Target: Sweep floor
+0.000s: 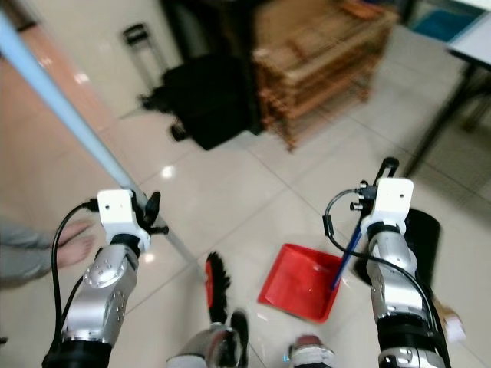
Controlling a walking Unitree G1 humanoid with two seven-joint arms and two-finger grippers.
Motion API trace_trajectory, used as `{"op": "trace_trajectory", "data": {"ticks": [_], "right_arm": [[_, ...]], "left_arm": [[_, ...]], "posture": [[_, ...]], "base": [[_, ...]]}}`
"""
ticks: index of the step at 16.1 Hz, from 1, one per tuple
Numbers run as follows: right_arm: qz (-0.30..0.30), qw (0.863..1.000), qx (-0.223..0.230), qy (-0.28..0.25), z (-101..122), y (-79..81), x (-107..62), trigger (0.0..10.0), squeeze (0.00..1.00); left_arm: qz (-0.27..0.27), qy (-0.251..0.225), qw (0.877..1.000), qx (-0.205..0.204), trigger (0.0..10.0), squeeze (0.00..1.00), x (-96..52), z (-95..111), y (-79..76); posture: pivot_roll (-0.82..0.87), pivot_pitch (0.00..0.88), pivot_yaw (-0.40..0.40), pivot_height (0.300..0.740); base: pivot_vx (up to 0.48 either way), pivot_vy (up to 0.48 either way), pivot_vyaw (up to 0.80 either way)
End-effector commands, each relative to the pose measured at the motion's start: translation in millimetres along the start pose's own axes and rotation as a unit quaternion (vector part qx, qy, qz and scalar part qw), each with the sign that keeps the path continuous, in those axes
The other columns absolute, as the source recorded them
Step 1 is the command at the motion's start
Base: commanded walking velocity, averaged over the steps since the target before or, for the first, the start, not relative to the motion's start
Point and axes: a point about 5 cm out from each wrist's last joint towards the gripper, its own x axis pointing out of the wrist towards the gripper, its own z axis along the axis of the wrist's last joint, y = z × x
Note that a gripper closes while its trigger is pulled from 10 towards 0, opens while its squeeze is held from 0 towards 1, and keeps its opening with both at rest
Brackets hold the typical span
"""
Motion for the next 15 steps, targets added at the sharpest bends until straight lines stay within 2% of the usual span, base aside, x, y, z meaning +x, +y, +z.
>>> {"op": "trace_trajectory", "data": {"ticks": [1,7,12,15], "right_arm": [[0.008,1.0,0.006,-0.012,4.3,5.2,1.5,10.0,0.0],[0.011,1.0,0.008,-0.011,4.3,6.4,2.9,10.0,0.0],[0.012,1.0,0.024,-0.006,3.0,8.1,3.8,10.0,0.0],[0.012,0.999,0.034,-0.007,3.4,8.0,4.0,10.0,0.0]], "left_arm": [[0.016,0.007,1.0,0.008,10.0,0.0,-0.6,-2.1,9.5],[0.019,0.011,1.0,0.009,10.0,0.0,0.0,-3.9,11.6],[0.021,0.012,1.0,0.003,10.0,0.0,0.8,-5.1,13.6],[0.021,0.013,1.0,0.002,10.0,0.0,0.9,-5.4,13.8]], "posture": [[-0.18,0.203,0.134,0.74],[-0.18,0.199,0.133,0.74],[-0.18,0.197,0.133,0.74],[-0.18,0.198,0.132,0.74]], "base": [[0.0,0.0,0.8],[0.0,0.0,0.8],[0.0,0.0,0.0],[0.0,0.0,-0.53]]}}
